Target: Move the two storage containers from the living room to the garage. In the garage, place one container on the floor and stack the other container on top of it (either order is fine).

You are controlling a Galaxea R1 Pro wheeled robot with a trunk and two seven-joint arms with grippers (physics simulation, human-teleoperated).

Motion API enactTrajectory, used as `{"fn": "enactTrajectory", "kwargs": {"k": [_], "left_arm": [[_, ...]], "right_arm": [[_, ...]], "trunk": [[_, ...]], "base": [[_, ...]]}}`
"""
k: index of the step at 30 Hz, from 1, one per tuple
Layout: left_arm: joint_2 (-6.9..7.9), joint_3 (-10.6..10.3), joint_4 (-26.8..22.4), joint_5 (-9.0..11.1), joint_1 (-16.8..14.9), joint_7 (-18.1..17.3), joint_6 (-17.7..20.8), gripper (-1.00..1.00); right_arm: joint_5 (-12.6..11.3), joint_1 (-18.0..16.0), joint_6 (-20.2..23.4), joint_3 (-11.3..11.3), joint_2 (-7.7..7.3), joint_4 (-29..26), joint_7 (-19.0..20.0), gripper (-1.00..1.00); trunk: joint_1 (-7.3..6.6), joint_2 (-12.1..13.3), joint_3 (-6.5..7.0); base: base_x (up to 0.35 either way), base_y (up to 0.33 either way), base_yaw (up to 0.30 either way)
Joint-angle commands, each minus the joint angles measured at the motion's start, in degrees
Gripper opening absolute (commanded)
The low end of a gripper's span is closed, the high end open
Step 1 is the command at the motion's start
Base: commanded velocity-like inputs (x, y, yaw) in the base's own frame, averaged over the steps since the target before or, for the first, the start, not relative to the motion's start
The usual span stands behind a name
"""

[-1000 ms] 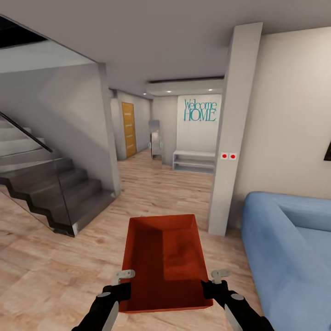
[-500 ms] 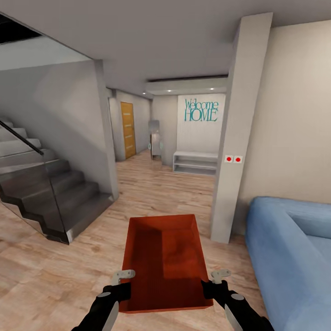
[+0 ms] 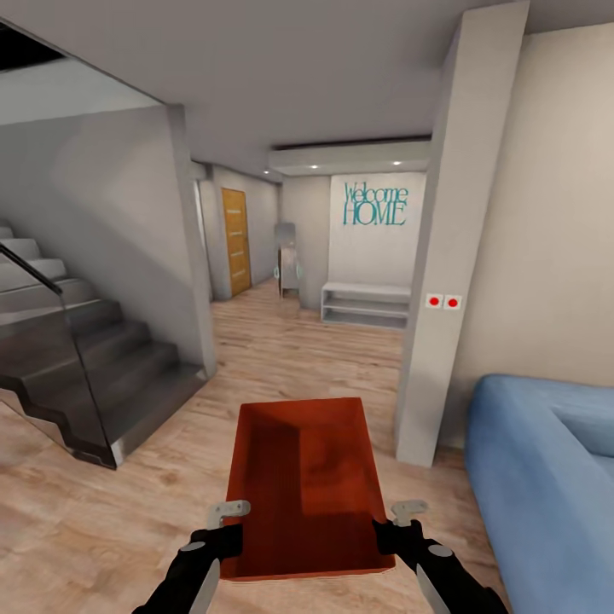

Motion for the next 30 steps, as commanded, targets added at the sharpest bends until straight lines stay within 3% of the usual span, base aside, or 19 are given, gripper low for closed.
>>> {"fn": "enactTrajectory", "kwargs": {"k": [1, 30], "left_arm": [[0.00, 0.3, -0.2, -1.6, 0.0, 0.7, -0.5, -1.00], [-0.09, 0.2, 0.1, -1.6, 0.0, 0.7, -0.6, -1.00]], "right_arm": [[-0.5, 0.0, 0.3, -0.4, 0.30, 0.0, 2.6, -1.00], [-0.5, 0.0, 0.3, -0.4, 0.30, 0.0, 2.6, -1.00]], "trunk": [[0.05, 0.0, -0.02], [0.05, 0.0, -0.02]], "base": [[0.325, 0.000, 0.000], [0.325, 0.000, 0.000]]}}
